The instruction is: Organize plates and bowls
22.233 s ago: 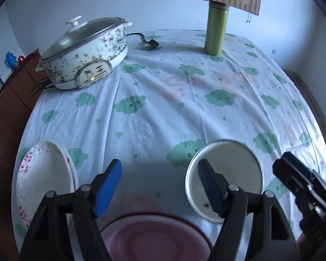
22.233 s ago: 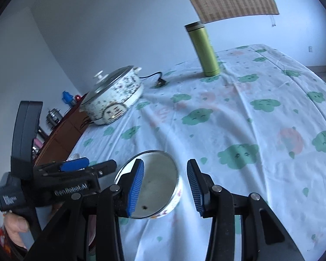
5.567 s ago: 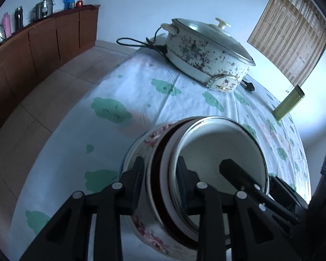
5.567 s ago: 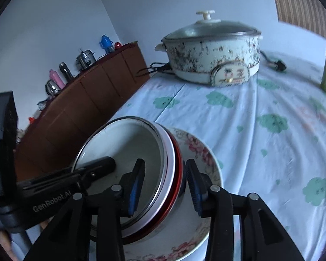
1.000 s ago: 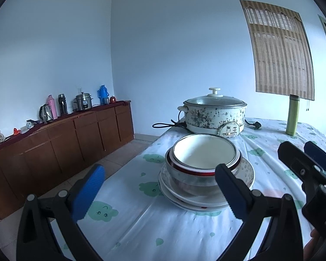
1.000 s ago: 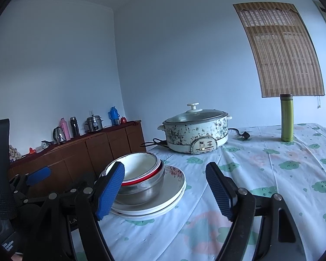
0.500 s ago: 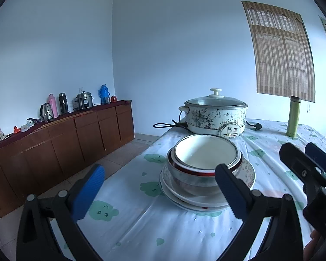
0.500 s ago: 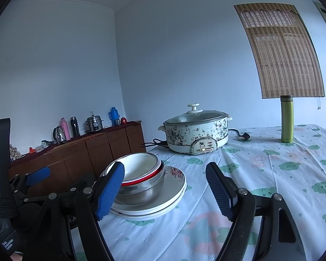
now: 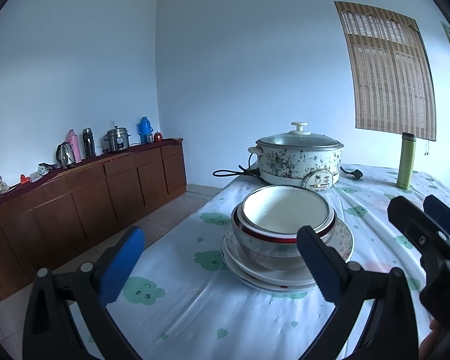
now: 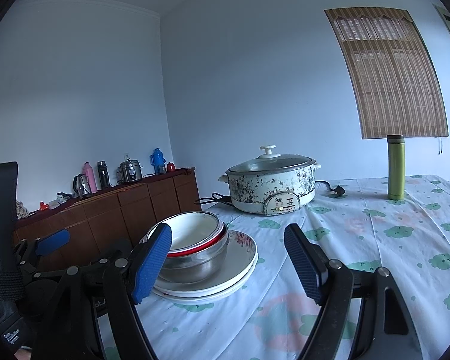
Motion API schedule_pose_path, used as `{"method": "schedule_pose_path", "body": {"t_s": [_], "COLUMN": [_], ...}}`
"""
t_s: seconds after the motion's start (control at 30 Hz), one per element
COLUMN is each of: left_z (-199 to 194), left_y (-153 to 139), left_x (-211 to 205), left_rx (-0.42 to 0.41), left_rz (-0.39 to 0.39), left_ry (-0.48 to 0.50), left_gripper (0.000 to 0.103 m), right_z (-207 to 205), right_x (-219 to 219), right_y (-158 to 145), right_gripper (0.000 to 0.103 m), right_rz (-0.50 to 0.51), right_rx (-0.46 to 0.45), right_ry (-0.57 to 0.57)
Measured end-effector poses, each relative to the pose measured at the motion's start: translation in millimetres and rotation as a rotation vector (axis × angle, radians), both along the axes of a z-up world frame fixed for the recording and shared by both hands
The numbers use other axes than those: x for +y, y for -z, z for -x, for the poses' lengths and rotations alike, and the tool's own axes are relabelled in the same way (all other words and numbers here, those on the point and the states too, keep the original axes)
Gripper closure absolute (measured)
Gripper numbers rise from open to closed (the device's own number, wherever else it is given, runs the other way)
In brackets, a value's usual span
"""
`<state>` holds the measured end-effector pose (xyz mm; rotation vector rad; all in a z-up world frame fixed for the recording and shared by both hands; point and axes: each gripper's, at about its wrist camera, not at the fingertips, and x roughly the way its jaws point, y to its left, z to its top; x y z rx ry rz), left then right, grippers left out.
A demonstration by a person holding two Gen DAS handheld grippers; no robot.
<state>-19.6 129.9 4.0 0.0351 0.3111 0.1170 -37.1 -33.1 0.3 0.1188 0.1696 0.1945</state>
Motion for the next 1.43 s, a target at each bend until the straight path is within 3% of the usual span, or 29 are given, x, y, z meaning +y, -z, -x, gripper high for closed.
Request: {"method": "schedule_pose_path", "body": {"t_s": [1.43], "left_z": [-1.9], "left_y": [3.3], "left_x": [1.5], "left_rx": [-0.001], "left_rz": [0.011], "left_ry": [-0.037], "left_gripper": [0.0], "right_z": [-1.0], "right_x": [-0.8], "right_y": [1.9], "right_gripper": [0.024], "right_rz": [0.016], "right_rx": [0.001], "right_ry": [0.001]}}
